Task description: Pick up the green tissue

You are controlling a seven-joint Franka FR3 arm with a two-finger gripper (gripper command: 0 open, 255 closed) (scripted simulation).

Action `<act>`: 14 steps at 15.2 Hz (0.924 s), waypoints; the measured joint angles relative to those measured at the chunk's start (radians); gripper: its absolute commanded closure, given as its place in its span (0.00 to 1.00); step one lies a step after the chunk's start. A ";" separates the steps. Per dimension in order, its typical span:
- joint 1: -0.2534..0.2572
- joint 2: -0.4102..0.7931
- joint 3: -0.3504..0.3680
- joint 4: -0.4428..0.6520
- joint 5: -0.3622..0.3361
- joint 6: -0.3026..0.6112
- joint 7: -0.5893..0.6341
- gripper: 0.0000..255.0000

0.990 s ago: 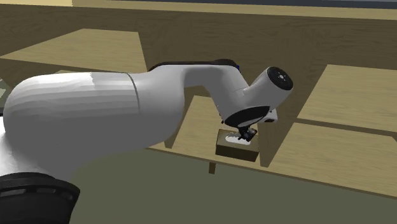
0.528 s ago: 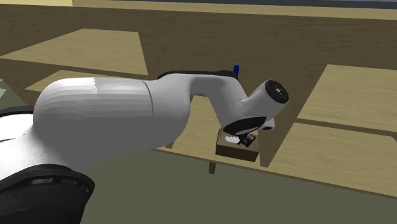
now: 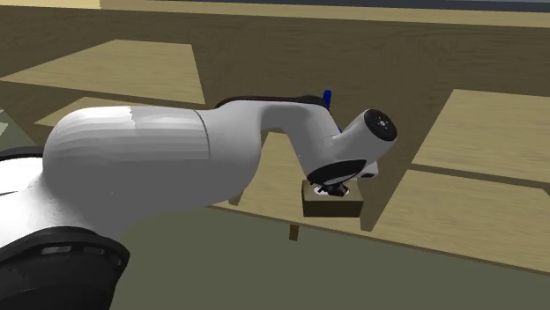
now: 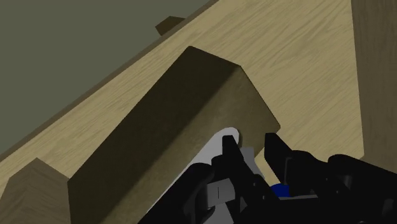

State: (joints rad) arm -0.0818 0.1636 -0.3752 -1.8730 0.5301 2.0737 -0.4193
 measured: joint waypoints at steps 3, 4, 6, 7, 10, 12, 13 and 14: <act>-0.001 0.001 0.000 0.001 0.001 -0.001 -0.001 1.00; -0.001 0.000 0.000 0.002 -0.001 -0.003 0.001 1.00; -0.004 -0.003 -0.004 0.015 -0.009 -0.019 0.010 1.00; -0.005 -0.005 -0.006 0.021 -0.014 -0.027 0.016 1.00; -0.006 -0.018 -0.010 0.042 -0.029 -0.056 0.035 1.00; -0.005 -0.025 -0.011 0.058 -0.037 -0.074 0.047 1.00; -0.005 -0.030 -0.012 0.065 -0.041 -0.084 0.053 1.00; -0.006 -0.033 -0.012 0.076 -0.045 -0.095 0.059 1.00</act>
State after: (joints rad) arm -0.0873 0.1306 -0.3875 -1.7975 0.4853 1.9783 -0.3604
